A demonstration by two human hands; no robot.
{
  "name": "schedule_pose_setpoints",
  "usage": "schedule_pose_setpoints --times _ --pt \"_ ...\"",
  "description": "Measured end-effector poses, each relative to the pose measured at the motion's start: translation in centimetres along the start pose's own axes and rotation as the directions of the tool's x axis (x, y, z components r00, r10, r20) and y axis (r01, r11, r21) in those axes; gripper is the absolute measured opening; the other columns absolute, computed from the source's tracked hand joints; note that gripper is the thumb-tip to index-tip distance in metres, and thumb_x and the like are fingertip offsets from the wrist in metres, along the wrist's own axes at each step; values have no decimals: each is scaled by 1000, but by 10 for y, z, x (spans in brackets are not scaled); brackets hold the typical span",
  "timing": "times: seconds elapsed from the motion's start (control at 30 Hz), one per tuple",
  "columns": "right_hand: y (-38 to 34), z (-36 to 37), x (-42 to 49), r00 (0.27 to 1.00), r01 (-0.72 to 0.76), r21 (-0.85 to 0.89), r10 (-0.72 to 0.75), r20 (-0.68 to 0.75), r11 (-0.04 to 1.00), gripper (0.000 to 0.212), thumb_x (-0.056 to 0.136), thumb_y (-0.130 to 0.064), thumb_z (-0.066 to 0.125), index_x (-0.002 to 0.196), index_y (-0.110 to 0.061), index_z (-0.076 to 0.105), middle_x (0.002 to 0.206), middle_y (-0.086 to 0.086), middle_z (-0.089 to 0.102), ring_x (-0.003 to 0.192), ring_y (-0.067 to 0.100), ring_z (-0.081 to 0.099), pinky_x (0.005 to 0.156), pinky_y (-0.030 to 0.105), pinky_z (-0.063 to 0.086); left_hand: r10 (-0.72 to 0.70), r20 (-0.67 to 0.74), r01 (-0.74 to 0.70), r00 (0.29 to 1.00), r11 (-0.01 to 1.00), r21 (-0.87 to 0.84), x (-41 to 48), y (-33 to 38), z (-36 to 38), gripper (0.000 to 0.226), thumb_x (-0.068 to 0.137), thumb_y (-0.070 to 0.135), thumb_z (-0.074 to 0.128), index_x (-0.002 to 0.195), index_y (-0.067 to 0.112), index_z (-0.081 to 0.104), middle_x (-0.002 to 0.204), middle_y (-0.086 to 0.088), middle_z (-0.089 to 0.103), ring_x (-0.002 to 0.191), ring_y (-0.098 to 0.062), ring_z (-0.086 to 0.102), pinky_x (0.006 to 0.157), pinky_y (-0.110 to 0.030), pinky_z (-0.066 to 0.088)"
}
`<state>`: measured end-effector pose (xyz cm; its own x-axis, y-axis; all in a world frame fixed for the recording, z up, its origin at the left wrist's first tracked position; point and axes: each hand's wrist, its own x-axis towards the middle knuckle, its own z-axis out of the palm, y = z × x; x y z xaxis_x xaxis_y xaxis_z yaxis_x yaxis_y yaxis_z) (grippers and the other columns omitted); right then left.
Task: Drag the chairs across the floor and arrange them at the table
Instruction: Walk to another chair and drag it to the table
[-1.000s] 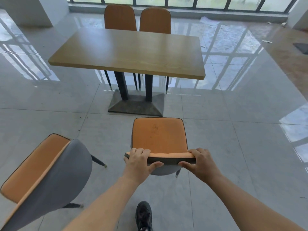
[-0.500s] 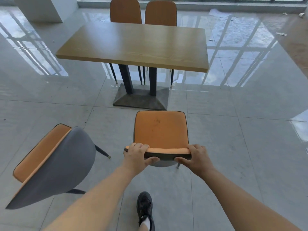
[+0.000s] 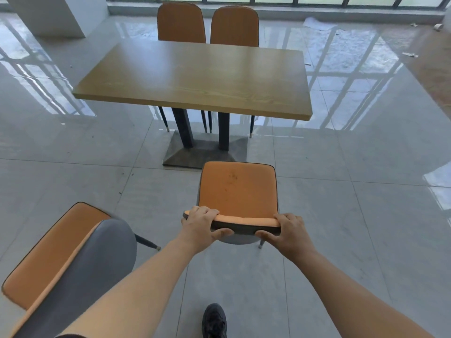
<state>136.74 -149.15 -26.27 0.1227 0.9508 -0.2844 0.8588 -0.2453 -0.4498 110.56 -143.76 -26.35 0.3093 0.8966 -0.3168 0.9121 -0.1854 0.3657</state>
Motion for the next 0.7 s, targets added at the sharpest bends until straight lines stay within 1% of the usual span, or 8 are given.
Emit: schedule_pose_setpoints --times 0.27,0.47,0.6,0.7 --pt "-17 -12 56 999 -47 -7 47 -3 999 86 75 -75 61 134 -14 55 126 7 56 122 27 41 102 37 39 35 -12 -35 999 999 28 64 -13 -25 81 76 83 47 135 27 52 133 3 53 129 -22 38 103 -53 40" --pt "-33 -11 90 997 -69 8 69 -44 998 85 75 -73 63 135 -13 56 125 7 56 121 28 41 102 37 38 61 6 -62 998 997 45 105 -29 -45 80 77 82 47 136 28 51 133 2 53 128 -23 38 104 -53 40" --pt "-31 -22 113 997 -80 8 80 -19 997 84 76 -72 62 136 -15 54 126 9 55 122 28 40 103 39 40 76 -11 -75 997 997 34 126 -25 -50 79 78 81 48 135 26 52 132 1 53 126 -23 39 102 -49 41" --pt "-29 -29 130 997 -76 0 76 -8 997 83 76 -73 61 136 -15 54 125 9 55 122 27 40 103 40 41 70 11 -70 997 997 41 142 -20 -57 80 77 82 46 135 27 52 132 0 53 125 -24 39 102 -50 41"
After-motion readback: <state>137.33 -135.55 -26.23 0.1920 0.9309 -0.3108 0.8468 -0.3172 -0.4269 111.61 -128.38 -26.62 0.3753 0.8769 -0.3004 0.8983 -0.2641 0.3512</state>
